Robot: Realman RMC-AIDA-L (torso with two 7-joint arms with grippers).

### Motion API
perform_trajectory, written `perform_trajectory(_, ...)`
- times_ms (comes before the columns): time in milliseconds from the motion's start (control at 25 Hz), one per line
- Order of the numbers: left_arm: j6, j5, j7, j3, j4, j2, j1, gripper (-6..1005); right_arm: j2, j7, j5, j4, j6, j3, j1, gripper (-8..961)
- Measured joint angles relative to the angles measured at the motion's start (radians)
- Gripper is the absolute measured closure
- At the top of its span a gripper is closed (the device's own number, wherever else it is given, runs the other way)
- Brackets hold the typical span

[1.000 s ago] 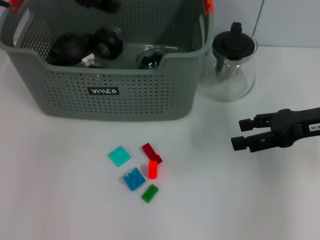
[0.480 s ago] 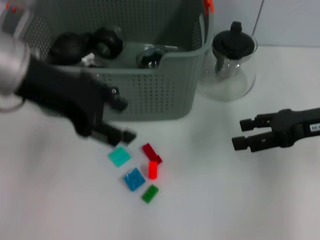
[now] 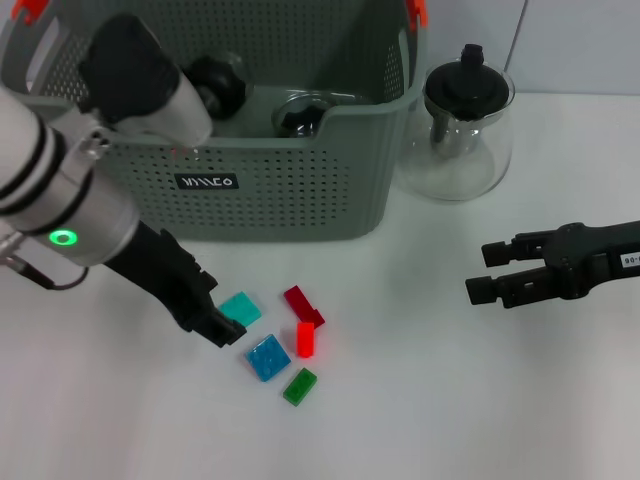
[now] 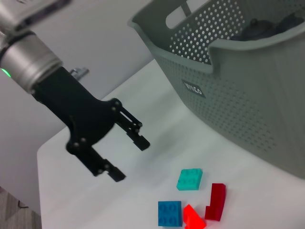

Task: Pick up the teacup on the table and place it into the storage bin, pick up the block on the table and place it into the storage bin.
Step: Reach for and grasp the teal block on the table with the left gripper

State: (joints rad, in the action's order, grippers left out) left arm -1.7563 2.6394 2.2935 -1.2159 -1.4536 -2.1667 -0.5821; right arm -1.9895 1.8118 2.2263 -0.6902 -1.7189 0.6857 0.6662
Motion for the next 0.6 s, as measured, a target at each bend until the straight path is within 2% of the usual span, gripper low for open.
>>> perform_trajectory(160, 0.08, 0.028, 0.09, -0.026, 0.076, -0.002, -0.028, 292, 0.0, 0.002, 0.002, 0.001, 0.0, 0.0, -0.003, 7)
perform_trajectory(600, 0.225, 0.083, 0.219, -0.084, 0.191, -0.003, -0.076, 294, -0.002, -0.002, 0.003, 0.002, 0.005, 0.002, -0.006, 7)
